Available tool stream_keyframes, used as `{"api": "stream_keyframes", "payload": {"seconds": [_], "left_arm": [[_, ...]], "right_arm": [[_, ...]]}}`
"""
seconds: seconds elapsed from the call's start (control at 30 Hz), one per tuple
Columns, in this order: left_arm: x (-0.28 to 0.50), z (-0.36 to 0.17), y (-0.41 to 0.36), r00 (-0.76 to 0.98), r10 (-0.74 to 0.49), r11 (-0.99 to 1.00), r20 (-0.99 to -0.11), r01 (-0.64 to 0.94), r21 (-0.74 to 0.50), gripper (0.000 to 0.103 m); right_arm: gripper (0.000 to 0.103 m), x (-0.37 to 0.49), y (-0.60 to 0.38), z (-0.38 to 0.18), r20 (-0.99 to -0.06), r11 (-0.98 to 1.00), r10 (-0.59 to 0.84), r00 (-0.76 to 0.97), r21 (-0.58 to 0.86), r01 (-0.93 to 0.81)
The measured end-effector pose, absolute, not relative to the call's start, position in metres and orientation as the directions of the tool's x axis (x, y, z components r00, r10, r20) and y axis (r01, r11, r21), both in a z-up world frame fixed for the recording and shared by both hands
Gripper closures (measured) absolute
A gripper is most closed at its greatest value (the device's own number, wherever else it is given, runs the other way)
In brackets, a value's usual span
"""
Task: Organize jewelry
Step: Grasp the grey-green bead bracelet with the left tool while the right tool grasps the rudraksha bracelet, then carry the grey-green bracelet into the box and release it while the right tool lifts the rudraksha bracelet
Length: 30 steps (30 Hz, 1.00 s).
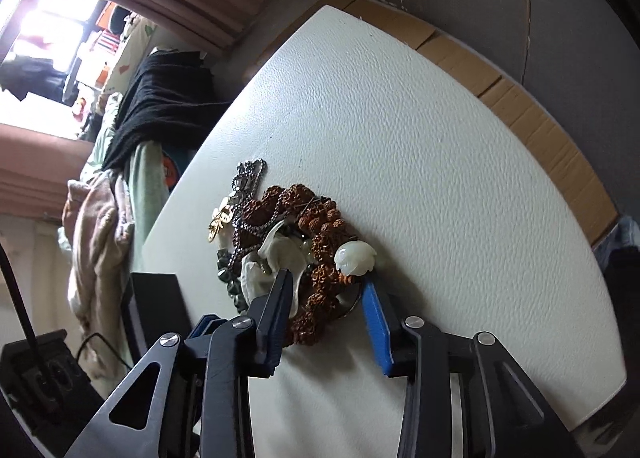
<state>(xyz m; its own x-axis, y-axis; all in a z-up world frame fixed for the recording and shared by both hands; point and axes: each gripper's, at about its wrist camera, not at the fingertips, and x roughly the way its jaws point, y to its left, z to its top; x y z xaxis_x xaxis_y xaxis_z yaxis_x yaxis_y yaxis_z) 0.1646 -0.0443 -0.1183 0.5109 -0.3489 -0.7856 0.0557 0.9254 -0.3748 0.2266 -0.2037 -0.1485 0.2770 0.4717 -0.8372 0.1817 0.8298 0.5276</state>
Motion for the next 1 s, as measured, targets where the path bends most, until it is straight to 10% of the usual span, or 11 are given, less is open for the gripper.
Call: {"api": "stream_keyframes", "payload": {"seconds": [0.33,0.43,1.0], "left_arm": [[0.170,-0.127,-0.060,0.522,-0.331,0.936,-0.786,0.077,-0.342,0.072],[0.168,-0.124,-0.060,0.528,-0.356,0.926,-0.771,0.086,-0.368,0.094],[0.139,-0.084,-0.006,0.639,-0.350,0.897,-0.686,0.016,-0.443,0.094]], "right_arm": [[0.080,0.233,-0.222,-0.150,-0.826,0.822,0.469,0.313,0.538,0.188],[0.083,0.232,-0.227,-0.143,-0.817,0.820,0.470,0.334,0.545,0.178],[0.095,0.211,-0.219,-0.082,-0.682,0.778,0.581,0.444,0.625,-0.059]]}}
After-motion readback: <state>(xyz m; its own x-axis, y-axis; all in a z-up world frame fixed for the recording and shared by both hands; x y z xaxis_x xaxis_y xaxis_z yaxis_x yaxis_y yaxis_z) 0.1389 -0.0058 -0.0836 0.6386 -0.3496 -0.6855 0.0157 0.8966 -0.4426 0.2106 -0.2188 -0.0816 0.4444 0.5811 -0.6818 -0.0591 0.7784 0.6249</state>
